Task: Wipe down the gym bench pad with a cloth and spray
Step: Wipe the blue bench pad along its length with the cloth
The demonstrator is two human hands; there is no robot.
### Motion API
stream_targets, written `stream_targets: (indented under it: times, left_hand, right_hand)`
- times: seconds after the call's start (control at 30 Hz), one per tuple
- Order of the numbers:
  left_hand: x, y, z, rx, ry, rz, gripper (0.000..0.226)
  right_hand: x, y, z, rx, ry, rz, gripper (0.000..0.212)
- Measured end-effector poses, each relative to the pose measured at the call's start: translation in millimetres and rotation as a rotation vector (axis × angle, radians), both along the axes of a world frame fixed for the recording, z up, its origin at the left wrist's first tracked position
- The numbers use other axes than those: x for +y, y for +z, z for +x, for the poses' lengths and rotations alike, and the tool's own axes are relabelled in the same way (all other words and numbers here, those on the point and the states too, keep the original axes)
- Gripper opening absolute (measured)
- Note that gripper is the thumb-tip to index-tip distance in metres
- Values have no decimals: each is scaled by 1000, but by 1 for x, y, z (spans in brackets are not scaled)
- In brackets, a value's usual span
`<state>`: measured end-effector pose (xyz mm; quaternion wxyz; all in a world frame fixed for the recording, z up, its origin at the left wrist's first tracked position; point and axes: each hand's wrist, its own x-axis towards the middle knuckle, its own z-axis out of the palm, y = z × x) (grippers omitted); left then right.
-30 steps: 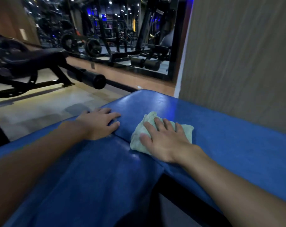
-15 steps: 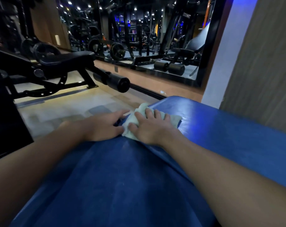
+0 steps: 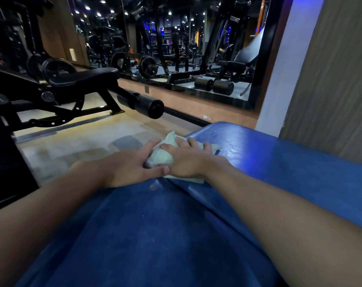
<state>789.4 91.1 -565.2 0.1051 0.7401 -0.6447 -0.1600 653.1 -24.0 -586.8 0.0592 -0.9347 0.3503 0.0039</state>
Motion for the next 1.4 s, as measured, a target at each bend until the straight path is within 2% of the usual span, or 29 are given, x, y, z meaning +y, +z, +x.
stream_targets:
  times: [0.07,0.23,0.47,0.67,0.8,0.97,1.13,1.23,1.3,1.4]
  left_hand:
    - [3,0,-2,-4,-28,9,97]
    - [0,-1,3,12,-28,52,82]
    - [3,-6,-2,76,-3,39,78]
    - [16,2,-22,-88,-41,46,70]
    - [29,6,-50,-202,-147,27,53]
    - [33,3,-89,-267,-224,42,57]
    - [37,5,-135,-224,-329,-7,60]
    - [39,-1,-169,-197,-365,-28,61]
    - [40,-5,-179,-225,-361,-53,72]
    - [43,-5,-180,-207,-342,-18,64]
  right_hand:
    - [3,0,-6,-9,0,22,73]
    - [19,-7,-39,-49,-34,30,70]
    - [18,4,-32,-73,-72,45,75]
    - [35,-5,-65,-76,-102,49,73]
    - [56,-6,-104,-111,-129,35,67]
    - [85,-7,-166,-124,-203,34,68]
    - [129,-5,-242,-77,-257,-31,72]
    - [160,-12,-276,25,-264,-176,83]
    - [167,-16,-275,14,-280,-255,85]
    - [166,-19,-259,-31,-288,-308,84]
